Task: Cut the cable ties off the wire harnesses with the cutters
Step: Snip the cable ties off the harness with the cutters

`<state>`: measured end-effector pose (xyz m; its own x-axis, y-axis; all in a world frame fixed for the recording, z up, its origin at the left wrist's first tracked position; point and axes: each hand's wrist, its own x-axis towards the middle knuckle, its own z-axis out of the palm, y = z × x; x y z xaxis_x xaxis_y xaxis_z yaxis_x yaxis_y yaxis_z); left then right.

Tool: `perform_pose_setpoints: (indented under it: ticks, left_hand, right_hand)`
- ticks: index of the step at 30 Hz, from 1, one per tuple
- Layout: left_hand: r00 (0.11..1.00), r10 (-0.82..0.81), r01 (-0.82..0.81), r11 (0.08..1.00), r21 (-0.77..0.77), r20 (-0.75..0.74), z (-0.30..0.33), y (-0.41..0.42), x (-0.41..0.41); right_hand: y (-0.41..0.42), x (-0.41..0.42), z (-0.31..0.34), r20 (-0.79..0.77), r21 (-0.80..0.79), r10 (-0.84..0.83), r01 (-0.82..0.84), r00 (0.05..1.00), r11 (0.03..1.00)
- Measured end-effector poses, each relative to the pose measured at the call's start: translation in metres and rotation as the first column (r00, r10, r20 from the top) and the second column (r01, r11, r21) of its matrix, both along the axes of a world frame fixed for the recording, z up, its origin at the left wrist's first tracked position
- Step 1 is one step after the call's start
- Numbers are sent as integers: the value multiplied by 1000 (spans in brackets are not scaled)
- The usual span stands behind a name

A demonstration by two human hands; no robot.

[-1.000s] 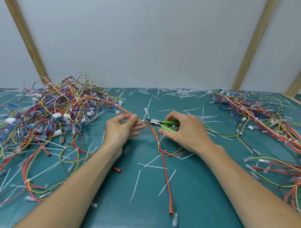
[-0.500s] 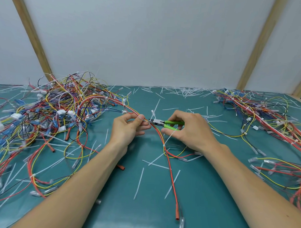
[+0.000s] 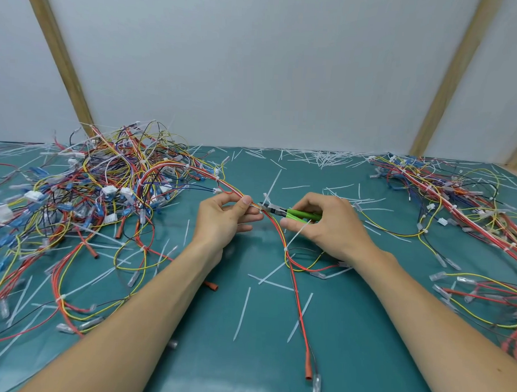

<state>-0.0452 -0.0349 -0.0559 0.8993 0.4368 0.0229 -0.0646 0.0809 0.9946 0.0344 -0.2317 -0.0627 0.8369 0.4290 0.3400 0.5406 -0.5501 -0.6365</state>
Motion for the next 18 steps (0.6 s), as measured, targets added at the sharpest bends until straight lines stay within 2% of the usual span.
perform_pose_setpoints:
  ticks: [8,18]
  left_hand:
    - [1000,-8,8,999,33,1,-1,-1,0]
    - [1000,16,-16,999,33,4,-2,-2,0]
  right_hand:
    - [0,0,3,-19,47,-19,20,1000,999]
    - [0,-3,5,14,-36,-17,17,1000,999]
